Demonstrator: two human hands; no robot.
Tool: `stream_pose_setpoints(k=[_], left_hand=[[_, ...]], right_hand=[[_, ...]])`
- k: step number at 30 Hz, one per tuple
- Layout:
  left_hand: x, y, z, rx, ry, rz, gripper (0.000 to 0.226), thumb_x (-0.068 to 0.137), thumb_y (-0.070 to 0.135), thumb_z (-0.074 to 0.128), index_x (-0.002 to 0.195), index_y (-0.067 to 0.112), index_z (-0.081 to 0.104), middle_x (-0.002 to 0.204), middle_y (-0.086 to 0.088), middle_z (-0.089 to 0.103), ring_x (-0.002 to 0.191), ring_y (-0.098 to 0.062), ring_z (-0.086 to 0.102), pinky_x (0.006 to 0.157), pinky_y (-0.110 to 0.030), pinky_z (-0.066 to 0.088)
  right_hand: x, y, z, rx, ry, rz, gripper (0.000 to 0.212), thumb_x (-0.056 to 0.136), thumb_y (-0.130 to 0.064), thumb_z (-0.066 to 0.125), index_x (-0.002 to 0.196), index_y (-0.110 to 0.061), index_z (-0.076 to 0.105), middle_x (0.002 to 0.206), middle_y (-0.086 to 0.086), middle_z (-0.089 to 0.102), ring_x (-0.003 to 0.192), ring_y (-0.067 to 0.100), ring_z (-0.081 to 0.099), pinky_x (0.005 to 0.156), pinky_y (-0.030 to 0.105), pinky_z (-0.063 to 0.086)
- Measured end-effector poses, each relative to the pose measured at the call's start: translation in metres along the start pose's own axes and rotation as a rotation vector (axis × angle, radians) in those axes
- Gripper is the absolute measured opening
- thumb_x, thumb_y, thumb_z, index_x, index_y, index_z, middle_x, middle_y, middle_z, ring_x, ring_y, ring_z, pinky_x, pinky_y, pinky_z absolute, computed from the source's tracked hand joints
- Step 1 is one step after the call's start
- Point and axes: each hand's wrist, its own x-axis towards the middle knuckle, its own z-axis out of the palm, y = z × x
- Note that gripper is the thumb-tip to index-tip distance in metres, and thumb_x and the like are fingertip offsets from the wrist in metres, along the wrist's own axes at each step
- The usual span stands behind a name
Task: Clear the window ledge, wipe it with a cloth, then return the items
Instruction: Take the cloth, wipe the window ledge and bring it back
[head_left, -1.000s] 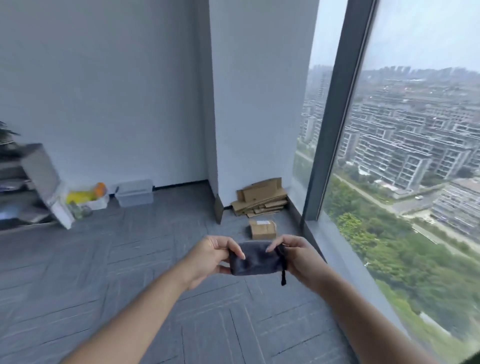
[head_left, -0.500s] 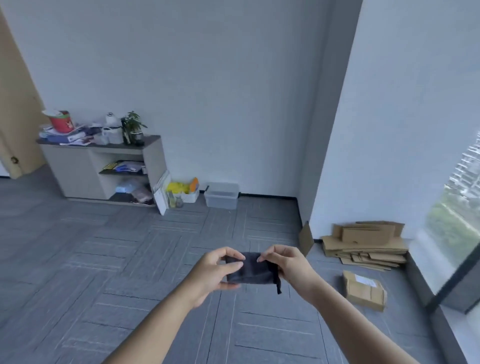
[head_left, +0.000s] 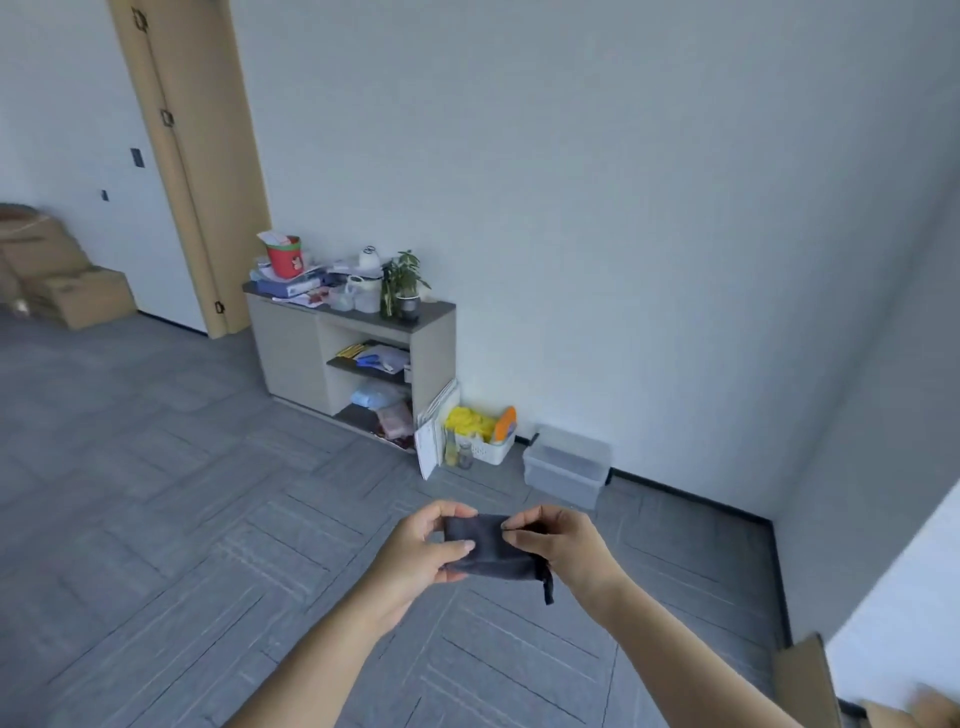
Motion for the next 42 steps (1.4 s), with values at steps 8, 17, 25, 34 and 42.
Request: stream_pose_setpoints(k=[8, 17, 25, 34, 42], left_hand=[[0.245, 0.072, -0.079, -0.033, 0.004, 0.029, 0.031, 0.087, -0.008, 0.061, 0.114, 0.007, 0.062, 0.118, -0.016, 0.062, 0.089, -0.022, 0.068, 0.065, -0.023, 0.055], [0.533, 0.129, -0.113, -0.052, 0.111, 0.109, 0.026, 0.085, -0.005, 0.064, 0.102, 0.013, 0.072, 0.107, -0.011, 0.07, 0.095, -0.02, 0.068, 0.077, -0.028, 0.057], [0.791, 0.187, -0.138, -0.186, 0.221, 0.115, 0.011, 0.085, -0.008, 0.063, 0.092, -0.002, 0.07, 0.088, -0.015, 0.068, 0.084, -0.023, 0.063, 0.073, -0.027, 0.053], [1.048, 0.233, -0.201, -0.055, 0.251, 0.098, 0.027, 0.084, -0.013, 0.059, 0.109, -0.006, 0.066, 0.1, -0.019, 0.063, 0.09, -0.027, 0.06, 0.071, -0.026, 0.05], [1.269, 0.25, -0.264, 0.211, 0.353, 0.146, 0.026, 0.078, -0.004, 0.068, 0.081, 0.021, 0.076, 0.09, -0.011, 0.072, 0.083, -0.022, 0.065, 0.084, -0.039, 0.054]], right_hand=[[0.266, -0.059, -0.003, -0.029, -0.058, -0.033, 0.016, 0.079, 0.005, 0.074, 0.081, -0.011, 0.071, 0.077, -0.002, 0.07, 0.068, 0.006, 0.063, 0.062, 0.013, 0.048], [0.558, -0.083, -0.043, 0.068, -0.049, -0.016, 0.019, 0.076, 0.01, 0.073, 0.086, -0.004, 0.067, 0.083, 0.007, 0.066, 0.07, 0.013, 0.062, 0.061, 0.017, 0.047], [0.819, -0.138, -0.09, 0.086, -0.081, -0.019, 0.019, 0.079, 0.014, 0.068, 0.084, -0.005, 0.067, 0.083, 0.008, 0.066, 0.069, 0.015, 0.061, 0.058, 0.019, 0.048], [1.082, -0.164, -0.096, 0.064, -0.07, -0.023, 0.018, 0.08, 0.009, 0.068, 0.086, -0.007, 0.071, 0.084, 0.004, 0.067, 0.075, 0.017, 0.061, 0.061, 0.021, 0.047], [1.304, -0.159, -0.082, 0.134, 0.012, 0.059, 0.02, 0.079, 0.008, 0.065, 0.096, -0.002, 0.071, 0.101, 0.016, 0.069, 0.086, 0.027, 0.065, 0.089, 0.049, 0.056]])
